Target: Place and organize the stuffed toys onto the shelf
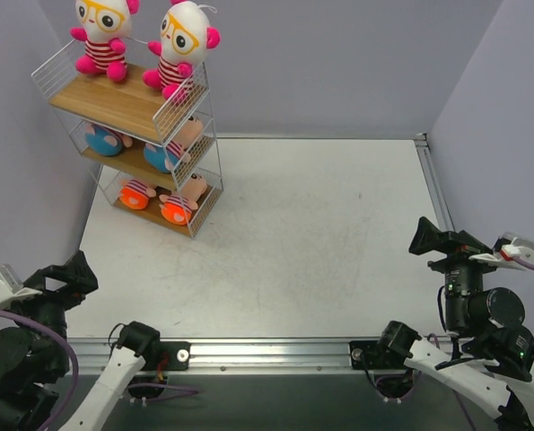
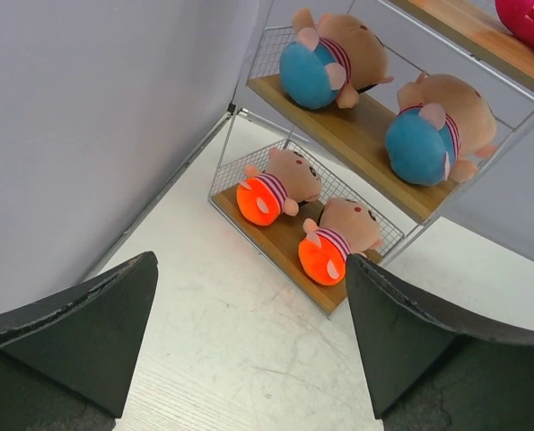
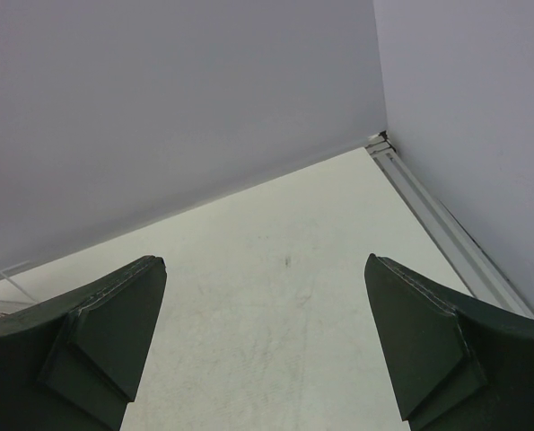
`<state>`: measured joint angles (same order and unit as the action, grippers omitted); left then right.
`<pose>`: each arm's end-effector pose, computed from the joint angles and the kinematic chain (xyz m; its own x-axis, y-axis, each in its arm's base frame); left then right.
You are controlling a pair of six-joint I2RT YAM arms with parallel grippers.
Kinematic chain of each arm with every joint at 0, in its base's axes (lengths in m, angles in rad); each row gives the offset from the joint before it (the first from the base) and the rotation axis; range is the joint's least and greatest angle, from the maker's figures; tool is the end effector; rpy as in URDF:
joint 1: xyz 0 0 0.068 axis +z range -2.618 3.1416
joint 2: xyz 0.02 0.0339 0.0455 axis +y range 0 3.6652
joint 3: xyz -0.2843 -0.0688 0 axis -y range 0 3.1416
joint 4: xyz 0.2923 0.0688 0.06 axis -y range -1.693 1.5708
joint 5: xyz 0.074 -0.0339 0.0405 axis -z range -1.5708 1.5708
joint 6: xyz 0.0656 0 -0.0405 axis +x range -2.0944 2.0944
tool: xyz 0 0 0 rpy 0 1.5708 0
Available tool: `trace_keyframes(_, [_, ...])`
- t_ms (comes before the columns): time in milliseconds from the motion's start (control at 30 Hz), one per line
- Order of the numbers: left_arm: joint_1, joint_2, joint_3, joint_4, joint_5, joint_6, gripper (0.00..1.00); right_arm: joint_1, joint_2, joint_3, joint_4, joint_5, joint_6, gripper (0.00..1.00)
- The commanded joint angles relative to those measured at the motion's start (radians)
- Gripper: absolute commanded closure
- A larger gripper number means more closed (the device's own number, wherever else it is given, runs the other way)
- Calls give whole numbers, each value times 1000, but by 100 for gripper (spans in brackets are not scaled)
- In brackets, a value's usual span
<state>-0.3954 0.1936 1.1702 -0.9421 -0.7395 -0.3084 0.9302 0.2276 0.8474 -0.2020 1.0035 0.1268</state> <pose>-0.0039 0.0495 0.4482 0.1326 -0.2984 -0.9452 -0.3114 0.8928 -0.3255 0.0718 0.0038 0.4406 0.2443 0.4415 -0.8634 -0.0010 0.8905 0.4550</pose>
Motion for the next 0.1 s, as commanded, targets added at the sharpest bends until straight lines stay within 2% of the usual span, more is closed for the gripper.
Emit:
trace_keyframes(0, [-31, -16, -17, 63, -43, -23, 6, 6, 29, -10, 33, 21, -26, 0])
trace_keyframes(67, [-42, -14, -21, 66, -54, -32, 6, 6, 41, -10, 42, 21, -29, 0])
